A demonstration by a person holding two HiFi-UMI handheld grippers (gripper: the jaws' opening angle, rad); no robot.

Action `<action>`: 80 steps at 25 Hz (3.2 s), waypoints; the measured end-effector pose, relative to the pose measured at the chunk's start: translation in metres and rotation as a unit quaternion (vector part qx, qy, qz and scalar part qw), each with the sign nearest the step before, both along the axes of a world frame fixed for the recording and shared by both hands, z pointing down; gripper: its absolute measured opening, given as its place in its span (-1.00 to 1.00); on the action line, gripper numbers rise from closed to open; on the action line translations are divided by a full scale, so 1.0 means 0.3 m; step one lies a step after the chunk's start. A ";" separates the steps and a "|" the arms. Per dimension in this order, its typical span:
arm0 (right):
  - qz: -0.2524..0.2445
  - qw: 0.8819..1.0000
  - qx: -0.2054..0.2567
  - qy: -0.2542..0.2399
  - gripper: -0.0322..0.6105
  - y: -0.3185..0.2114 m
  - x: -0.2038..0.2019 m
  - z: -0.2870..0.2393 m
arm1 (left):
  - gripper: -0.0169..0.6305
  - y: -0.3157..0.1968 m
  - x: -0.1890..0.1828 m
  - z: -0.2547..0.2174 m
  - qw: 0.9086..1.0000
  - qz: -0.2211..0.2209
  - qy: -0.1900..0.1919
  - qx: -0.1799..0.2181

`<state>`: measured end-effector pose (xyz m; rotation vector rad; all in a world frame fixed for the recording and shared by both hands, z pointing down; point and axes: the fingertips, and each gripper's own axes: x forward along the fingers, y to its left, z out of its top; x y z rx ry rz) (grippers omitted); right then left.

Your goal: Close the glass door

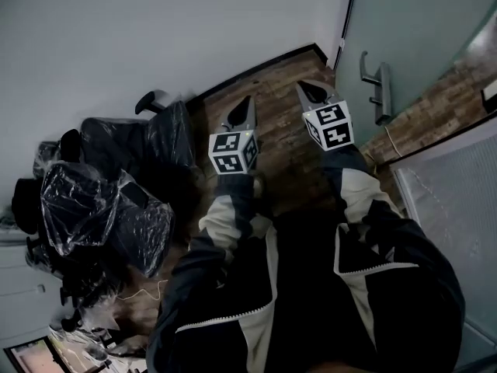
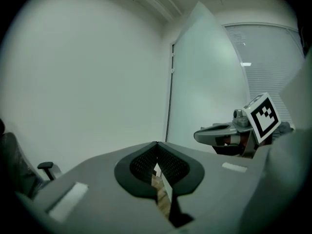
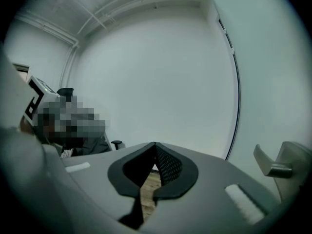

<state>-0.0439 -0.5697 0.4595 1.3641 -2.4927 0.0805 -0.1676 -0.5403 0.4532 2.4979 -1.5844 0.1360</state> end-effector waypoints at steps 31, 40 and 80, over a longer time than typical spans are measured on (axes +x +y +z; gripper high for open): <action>0.466 0.884 -0.013 0.040 -0.89 0.146 0.624 -0.051 | -0.94 -0.225 0.768 -0.050 0.871 0.490 0.028 0.001; 0.437 0.879 -0.034 0.186 -0.89 0.104 0.610 -0.068 | -0.94 -0.169 0.822 -0.062 0.856 0.516 0.034 -0.004; 0.297 0.708 -0.171 0.618 -0.50 -0.073 0.842 0.107 | -0.94 -0.174 0.798 -0.067 0.837 0.545 0.050 -0.007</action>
